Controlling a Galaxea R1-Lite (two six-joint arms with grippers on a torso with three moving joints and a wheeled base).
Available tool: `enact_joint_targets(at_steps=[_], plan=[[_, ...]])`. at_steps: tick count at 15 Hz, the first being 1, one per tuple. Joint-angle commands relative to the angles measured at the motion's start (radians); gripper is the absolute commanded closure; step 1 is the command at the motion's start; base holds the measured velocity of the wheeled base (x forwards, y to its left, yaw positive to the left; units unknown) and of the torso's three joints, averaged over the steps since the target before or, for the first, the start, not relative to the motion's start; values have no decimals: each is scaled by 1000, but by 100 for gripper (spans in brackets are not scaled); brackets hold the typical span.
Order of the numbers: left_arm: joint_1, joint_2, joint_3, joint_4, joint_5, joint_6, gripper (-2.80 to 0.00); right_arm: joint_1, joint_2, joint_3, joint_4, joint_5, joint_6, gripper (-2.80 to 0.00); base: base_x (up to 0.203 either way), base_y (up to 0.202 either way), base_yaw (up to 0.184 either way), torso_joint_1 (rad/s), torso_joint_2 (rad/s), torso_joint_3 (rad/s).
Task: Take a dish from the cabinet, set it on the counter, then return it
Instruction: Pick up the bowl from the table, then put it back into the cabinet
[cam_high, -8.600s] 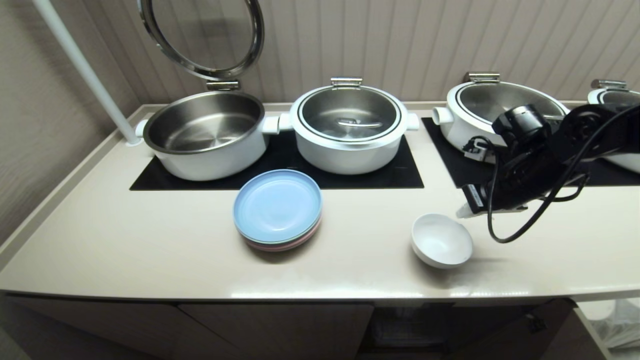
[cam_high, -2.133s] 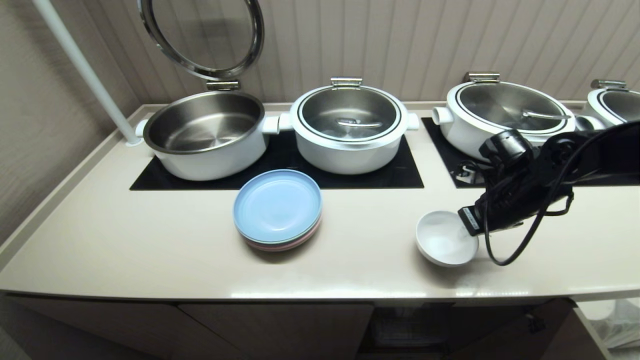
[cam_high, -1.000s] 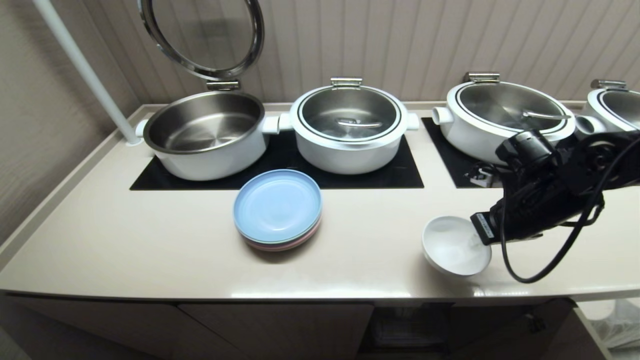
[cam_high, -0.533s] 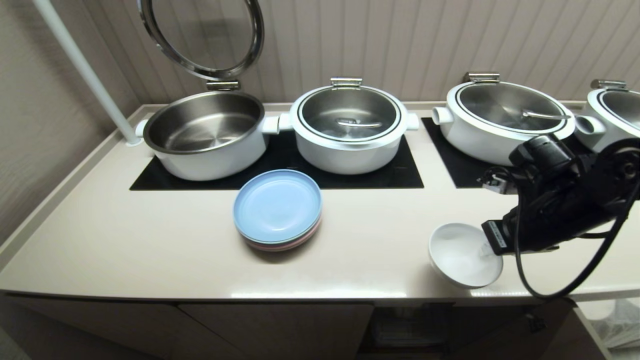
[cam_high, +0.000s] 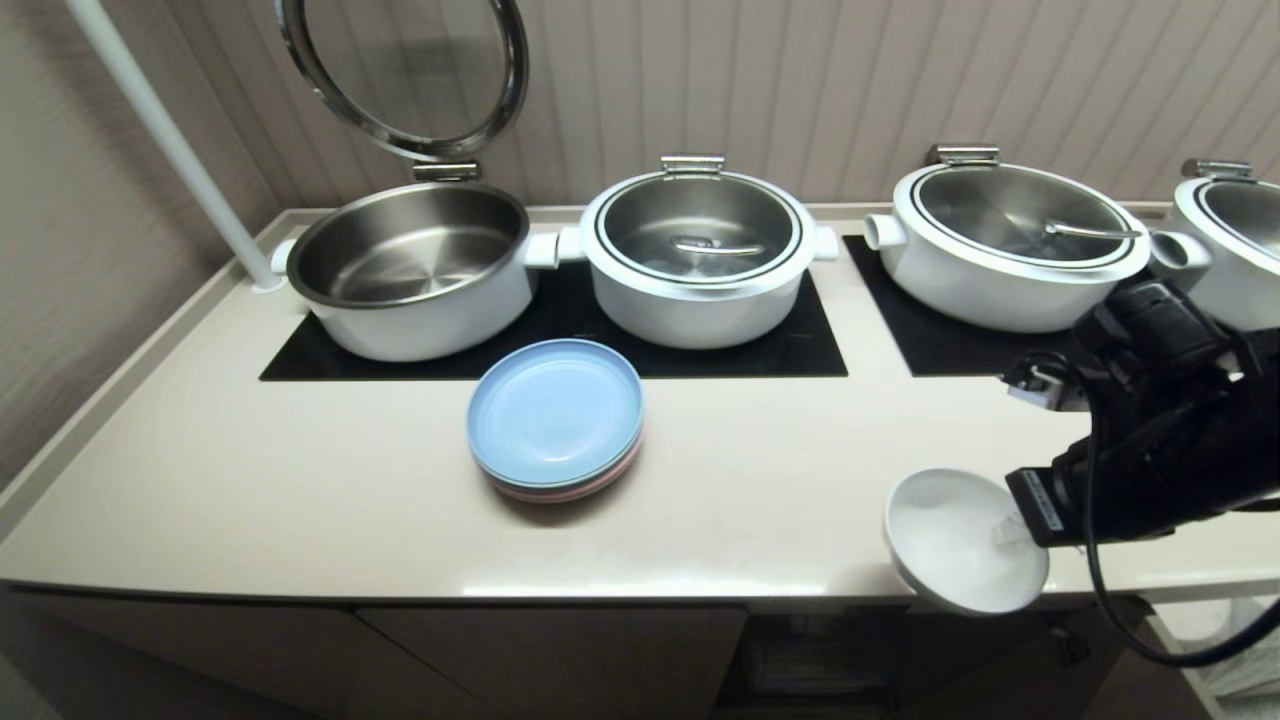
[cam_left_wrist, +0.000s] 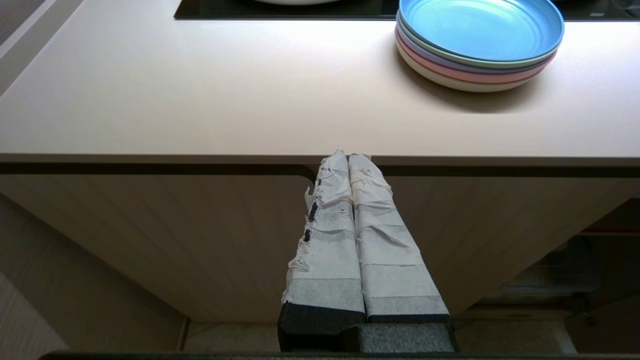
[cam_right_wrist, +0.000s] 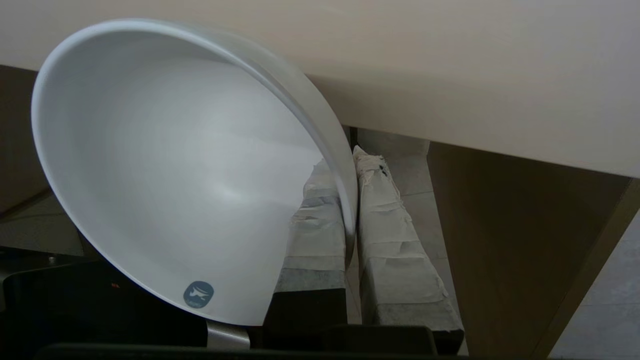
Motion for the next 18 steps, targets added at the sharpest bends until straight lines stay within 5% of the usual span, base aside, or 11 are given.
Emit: enact_joint_targets(at_steps=[1,13,18], plan=[[0,0,0,0,0,0,0,0,-66,47,3,2,2,0,0,0,0,0,0,0],[0,0,0,0,0,0,0,1,-328,290,3,3,31,0,0,0,0,0,0,0],[1,0,0,0,0,0,0,2,-440,384,5,68,18,0,0,0,0,0,0,0]])
